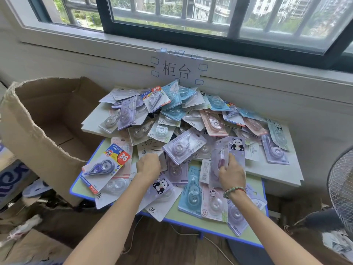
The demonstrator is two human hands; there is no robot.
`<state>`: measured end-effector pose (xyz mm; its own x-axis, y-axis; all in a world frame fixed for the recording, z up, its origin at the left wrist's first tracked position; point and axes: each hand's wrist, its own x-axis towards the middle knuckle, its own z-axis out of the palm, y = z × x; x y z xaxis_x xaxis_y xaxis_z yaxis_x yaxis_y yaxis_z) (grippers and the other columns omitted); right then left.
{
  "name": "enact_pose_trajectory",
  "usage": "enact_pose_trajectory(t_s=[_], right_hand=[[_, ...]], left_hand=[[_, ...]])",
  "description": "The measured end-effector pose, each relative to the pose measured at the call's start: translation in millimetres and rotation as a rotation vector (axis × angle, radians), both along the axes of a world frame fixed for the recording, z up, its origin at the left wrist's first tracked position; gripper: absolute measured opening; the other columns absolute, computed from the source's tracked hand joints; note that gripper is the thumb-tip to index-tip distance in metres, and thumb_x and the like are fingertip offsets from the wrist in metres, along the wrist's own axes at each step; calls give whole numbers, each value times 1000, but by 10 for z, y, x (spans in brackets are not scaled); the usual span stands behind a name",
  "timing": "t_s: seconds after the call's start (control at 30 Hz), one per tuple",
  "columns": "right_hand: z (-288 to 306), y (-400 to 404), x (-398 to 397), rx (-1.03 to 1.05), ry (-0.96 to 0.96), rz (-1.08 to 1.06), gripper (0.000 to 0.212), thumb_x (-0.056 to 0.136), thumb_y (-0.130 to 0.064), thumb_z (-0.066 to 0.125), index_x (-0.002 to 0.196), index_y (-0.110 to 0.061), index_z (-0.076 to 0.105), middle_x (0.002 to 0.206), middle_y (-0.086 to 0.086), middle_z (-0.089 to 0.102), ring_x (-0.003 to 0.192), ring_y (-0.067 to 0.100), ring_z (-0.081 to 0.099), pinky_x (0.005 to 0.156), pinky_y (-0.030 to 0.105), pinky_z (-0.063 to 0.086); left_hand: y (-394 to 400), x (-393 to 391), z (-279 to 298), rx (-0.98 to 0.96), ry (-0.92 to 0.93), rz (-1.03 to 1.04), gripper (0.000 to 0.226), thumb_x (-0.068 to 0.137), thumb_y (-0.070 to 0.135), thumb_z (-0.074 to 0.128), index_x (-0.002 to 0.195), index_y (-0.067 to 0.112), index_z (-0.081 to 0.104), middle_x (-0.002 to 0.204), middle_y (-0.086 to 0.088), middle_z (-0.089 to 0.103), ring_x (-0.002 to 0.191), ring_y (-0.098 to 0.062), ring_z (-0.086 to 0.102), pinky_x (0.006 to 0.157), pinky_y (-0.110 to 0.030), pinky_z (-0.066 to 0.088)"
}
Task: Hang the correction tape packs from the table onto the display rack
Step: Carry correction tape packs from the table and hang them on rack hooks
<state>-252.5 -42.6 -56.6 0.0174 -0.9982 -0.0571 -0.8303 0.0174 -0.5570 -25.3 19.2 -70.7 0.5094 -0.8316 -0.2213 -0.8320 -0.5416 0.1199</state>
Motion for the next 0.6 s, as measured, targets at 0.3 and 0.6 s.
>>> enact_pose_trajectory(t_s=[0.3, 0.6], right_hand=[[85, -34, 15, 14, -3, -17, 50, 94, -9, 43, 143, -13, 35, 92, 19, 63, 76, 29, 53, 65, 32, 42], [-101, -66, 70, 141, -106, 34, 63, 90, -3, 45, 148, -13, 22, 95, 20, 59, 80, 33, 57, 66, 36, 44]], left_hand=[[-128, 73, 348, -44, -139, -6, 28, 101, 19, 42, 124, 4, 46, 122, -14, 62, 113, -30, 61, 86, -35, 48], [129, 179, 70, -101, 145, 122, 31, 98, 16, 43, 127, 5, 38, 122, -22, 54, 111, -35, 54, 81, -41, 41]])
